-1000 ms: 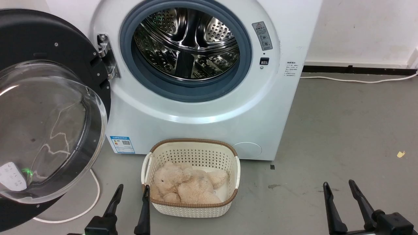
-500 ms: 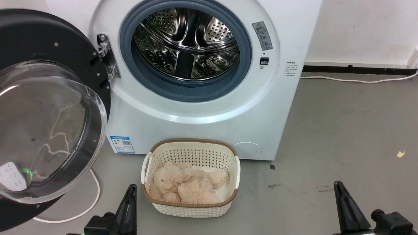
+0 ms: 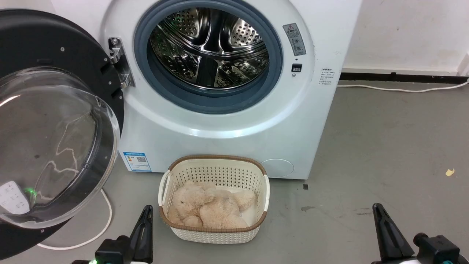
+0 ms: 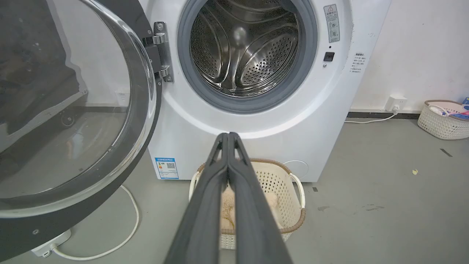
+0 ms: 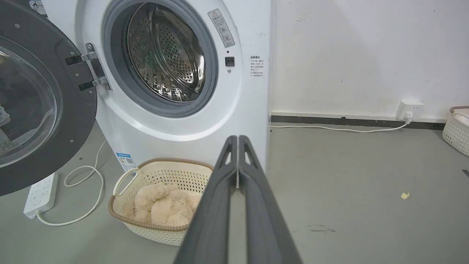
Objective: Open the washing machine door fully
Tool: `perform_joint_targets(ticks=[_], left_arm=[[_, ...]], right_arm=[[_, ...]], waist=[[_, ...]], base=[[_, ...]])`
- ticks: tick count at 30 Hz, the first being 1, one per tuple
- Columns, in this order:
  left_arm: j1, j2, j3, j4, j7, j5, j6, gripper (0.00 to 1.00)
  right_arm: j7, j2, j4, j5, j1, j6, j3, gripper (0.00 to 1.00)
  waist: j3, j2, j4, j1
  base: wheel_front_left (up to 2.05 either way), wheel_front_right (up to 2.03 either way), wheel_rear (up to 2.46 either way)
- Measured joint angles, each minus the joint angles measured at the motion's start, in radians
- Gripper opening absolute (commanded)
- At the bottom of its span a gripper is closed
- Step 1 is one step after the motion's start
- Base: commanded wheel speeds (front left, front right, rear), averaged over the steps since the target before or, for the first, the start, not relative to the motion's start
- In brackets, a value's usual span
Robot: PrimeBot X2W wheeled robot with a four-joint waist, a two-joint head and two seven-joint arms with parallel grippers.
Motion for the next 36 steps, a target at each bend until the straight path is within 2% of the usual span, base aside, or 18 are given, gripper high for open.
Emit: perform_joint_targets(ticks=[36], left_arm=[[-0.025,-0.04,0.061,-0.004,0.065,0.07,-0.041,0.0]], right_arm=[[0.066,0.0,-0.003,-0.038,-0.04,0.0,0.006,0.0]], waist=[[0.008,0.0,-0.001,0.0001]], base=[[0.0,0.0,0.0]])
